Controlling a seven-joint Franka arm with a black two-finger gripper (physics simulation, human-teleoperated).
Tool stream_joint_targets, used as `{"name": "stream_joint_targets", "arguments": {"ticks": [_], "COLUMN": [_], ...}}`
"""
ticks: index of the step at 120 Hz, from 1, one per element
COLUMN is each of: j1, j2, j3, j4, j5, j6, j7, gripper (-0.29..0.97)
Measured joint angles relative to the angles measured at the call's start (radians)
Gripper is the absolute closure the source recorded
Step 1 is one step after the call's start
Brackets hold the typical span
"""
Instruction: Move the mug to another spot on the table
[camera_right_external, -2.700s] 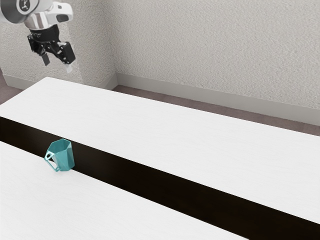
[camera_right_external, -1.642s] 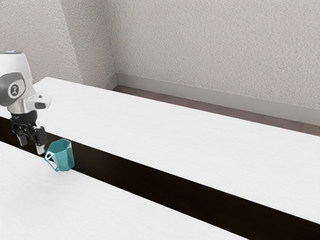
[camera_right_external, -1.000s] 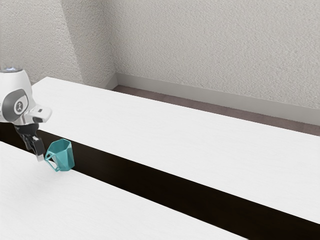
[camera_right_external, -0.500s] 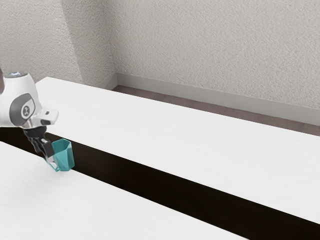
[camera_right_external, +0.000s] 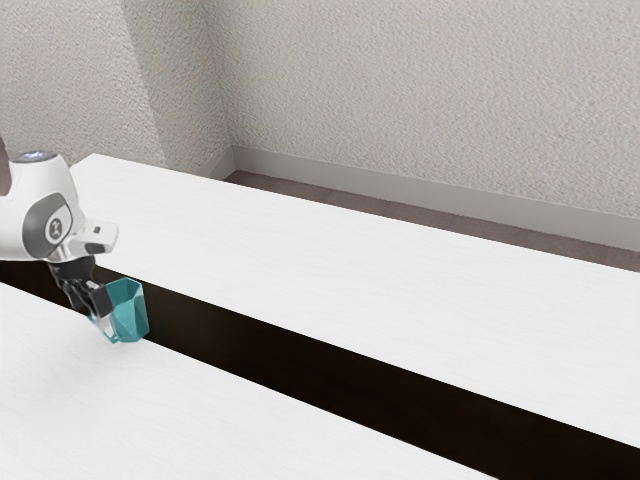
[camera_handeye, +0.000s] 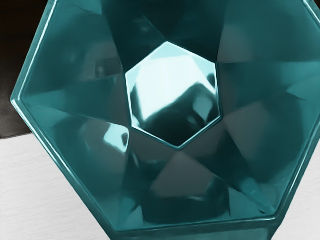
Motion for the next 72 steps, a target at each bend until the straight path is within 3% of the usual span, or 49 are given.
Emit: {"name": "stream_joint_targets", "arguments": {"ticks": [72], "j1": [-0.012], "j2": [0.036], "j3": [-0.001], "j4": [-0.001], "j5": [-0.002], "j6": [0.031], "j7": [-0.052], "gripper": [0.03]}}
